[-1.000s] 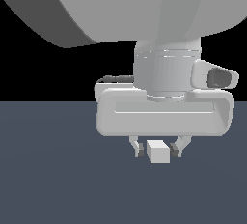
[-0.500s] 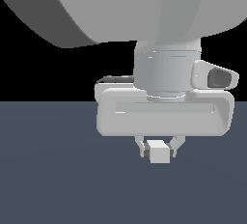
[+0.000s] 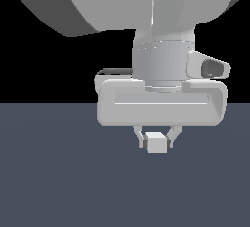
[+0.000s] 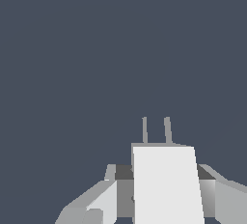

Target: Plug the charger into the wall socket.

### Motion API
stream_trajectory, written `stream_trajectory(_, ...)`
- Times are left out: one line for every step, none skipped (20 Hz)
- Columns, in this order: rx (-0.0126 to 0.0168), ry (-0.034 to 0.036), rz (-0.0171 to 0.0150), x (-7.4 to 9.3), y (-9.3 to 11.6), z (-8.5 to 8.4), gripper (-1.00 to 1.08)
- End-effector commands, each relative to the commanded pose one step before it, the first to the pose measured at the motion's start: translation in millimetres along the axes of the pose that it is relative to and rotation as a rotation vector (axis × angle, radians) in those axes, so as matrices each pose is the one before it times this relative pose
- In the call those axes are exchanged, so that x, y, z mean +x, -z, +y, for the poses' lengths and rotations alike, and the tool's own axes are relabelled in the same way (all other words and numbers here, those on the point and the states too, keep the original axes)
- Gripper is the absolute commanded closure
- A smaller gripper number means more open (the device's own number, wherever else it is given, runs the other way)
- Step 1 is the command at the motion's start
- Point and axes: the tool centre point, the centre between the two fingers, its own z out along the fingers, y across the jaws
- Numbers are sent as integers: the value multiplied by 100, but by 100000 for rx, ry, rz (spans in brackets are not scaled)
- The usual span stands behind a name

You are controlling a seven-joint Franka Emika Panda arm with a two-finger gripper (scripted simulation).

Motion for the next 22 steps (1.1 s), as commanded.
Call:
stream_trajectory(189,736,114,960,844,-290,108)
stream_trajectory(91,347,0,454,398,-132,108)
stream_trajectory(98,381,-1,496,430,-144,108)
stream_trajectory(105,413,-1,538,461,-154,108)
stream_trajectory(107,429,-1,561,475,-158,108)
stream_trajectory(99,402,-2,528,442,-146,108)
stream_trajectory(90,377,-2,491,407,-136,108)
stream_trajectory(80,343,-2,452,374,-121,108)
stream_trajectory(73,316,-2,414,340,-111,108)
stream_trajectory(65,286,-2,375,305,-100,108)
stream_trajectory(59,256,-2,336,270,-89,108)
stream_trajectory(52,223,-1,298,234,-76,108)
stream_trajectory(48,196,-1,259,198,-67,108)
stream_trajectory(43,163,0,221,161,-55,108)
stream_trajectory(39,132,1,183,124,-43,108)
stream_trajectory(36,103,2,145,88,-34,108)
stream_trajectory(33,78,2,106,54,-26,108)
stream_trajectory(23,43,2,64,25,-13,108)
stream_trajectory(0,0,0,20,6,4,108)
stream_trajectory(0,0,0,0,0,0,108)
stream_trajectory(0,0,0,0,0,0,108)
stream_trajectory(0,0,0,0,0,0,108)
